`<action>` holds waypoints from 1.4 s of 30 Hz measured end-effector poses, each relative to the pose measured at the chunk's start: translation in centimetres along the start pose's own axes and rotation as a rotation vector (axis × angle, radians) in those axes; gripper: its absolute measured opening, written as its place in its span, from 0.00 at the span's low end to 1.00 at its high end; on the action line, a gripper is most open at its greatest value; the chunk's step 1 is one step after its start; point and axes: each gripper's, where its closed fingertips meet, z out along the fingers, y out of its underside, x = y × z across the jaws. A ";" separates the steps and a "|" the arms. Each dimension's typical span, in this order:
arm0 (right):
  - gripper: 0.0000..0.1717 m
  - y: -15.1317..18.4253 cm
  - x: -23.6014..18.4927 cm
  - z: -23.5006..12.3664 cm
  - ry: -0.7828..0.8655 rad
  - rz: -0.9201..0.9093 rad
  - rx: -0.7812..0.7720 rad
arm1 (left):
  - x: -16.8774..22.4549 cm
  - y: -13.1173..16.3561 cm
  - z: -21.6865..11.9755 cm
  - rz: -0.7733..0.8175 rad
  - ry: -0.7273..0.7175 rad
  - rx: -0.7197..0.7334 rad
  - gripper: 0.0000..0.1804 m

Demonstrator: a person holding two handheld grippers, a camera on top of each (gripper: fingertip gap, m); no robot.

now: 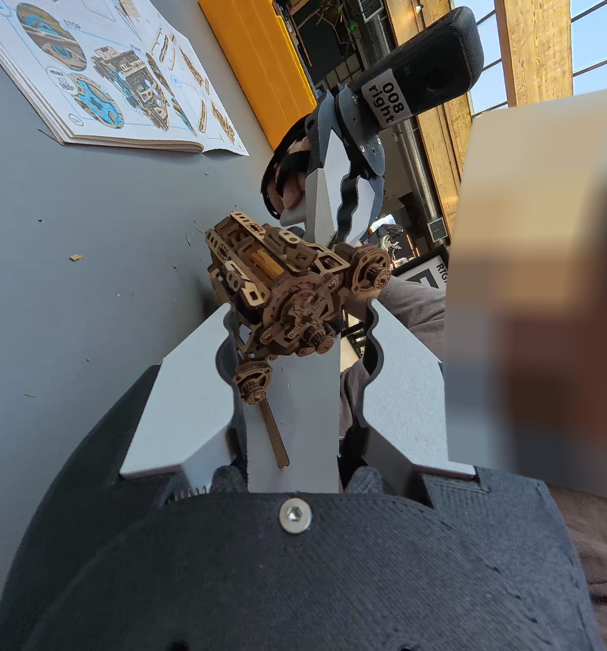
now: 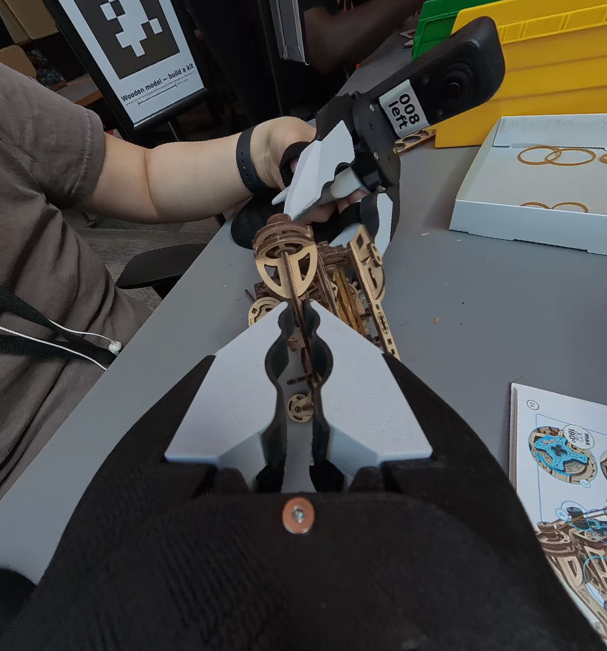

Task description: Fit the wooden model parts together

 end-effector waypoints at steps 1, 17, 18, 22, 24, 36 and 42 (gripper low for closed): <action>0.01 -0.1 0.1 0.0 0.008 0.004 0.007 | 0.2 -0.2 -0.5 0.013 -0.008 0.015 0.37; 0.01 -0.6 0.8 1.4 0.044 0.071 0.013 | 3.7 0.8 -1.5 0.672 -0.589 0.312 0.31; 0.01 -0.6 0.8 1.4 0.050 0.068 0.013 | 3.5 0.9 -0.9 0.640 -0.577 0.310 0.30; 0.02 -0.6 0.6 1.4 0.055 0.044 0.016 | 2.1 0.8 -0.1 0.663 -0.703 0.296 0.28; 0.02 -0.6 0.6 1.4 0.059 0.031 0.015 | 2.1 0.6 0.1 0.734 -0.758 0.298 0.27; 0.06 -0.8 -0.3 1.7 0.013 -0.030 0.040 | 2.1 0.6 0.5 0.850 -0.741 0.276 0.17; 0.11 -1.0 0.6 1.8 0.077 -0.068 0.064 | 1.8 0.6 0.4 0.835 -0.713 0.297 0.12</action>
